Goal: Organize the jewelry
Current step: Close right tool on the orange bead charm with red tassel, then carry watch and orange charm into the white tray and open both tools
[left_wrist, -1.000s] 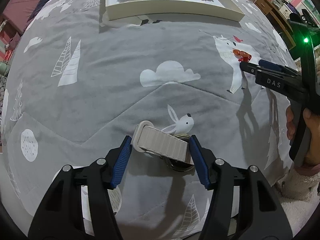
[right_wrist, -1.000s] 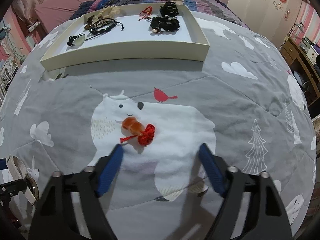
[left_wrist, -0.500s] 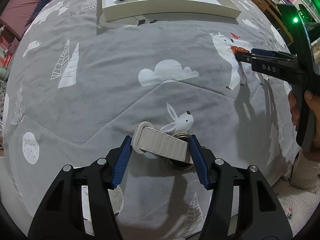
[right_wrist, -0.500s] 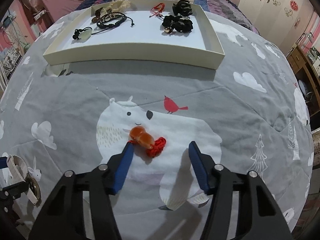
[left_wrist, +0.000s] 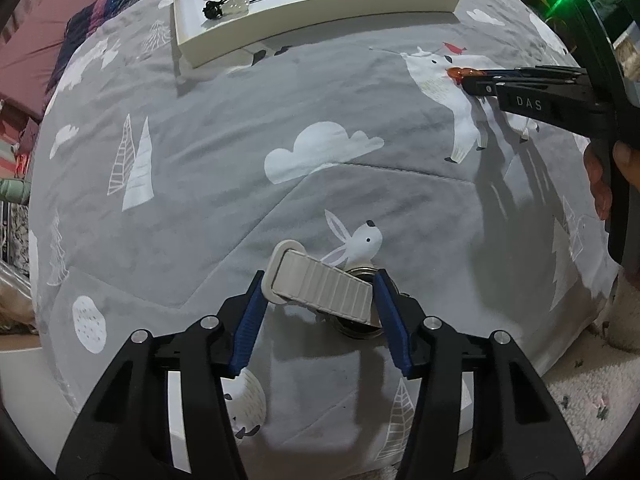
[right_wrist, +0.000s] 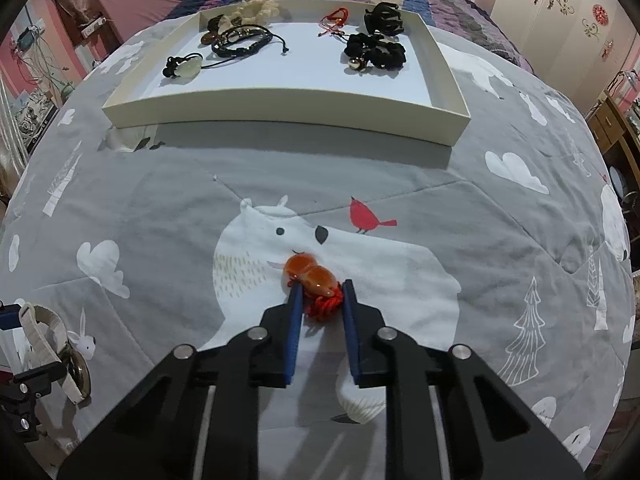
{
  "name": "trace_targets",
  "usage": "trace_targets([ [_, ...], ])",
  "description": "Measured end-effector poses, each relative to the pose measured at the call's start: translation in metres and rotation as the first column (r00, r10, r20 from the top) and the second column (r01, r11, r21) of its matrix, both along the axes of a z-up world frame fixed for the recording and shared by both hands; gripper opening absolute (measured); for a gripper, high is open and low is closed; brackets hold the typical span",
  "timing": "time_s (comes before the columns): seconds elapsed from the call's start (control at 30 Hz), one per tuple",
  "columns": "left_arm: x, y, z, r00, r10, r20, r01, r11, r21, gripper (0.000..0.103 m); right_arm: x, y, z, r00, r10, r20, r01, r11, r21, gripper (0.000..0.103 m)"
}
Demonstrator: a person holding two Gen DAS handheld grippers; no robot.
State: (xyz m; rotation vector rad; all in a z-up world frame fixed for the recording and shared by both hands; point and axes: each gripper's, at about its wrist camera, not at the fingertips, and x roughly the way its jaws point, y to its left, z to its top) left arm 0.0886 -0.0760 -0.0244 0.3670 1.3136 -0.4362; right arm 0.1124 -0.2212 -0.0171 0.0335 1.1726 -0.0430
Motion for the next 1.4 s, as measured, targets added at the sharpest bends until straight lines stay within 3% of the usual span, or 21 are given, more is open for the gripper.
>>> trace_targets([
  [0.33,0.000,-0.001,0.001,1.000,-0.006,0.013,0.006,1.000,-0.001,0.051,-0.002,-0.001,0.004,1.000,0.010,0.014,-0.009,0.999,-0.052,0.015],
  [0.67,0.001,0.008,0.014,1.000,0.011,0.025,-0.009,0.998,-0.067,0.043,-0.006,0.002,0.015,0.999,0.013,0.051,-0.009,0.996,-0.088,0.014],
  [1.13,0.011,0.011,0.028,0.999,0.027,0.025,-0.023,0.989,-0.146,0.034,-0.004,-0.006,0.035,0.995,-0.005,0.103,0.013,0.997,-0.080,0.014],
  [1.4,0.015,0.009,0.048,0.997,0.019,0.076,-0.005,0.984,-0.177,0.031,-0.001,-0.009,0.039,0.992,-0.015,0.124,0.023,0.998,-0.065,0.014],
])
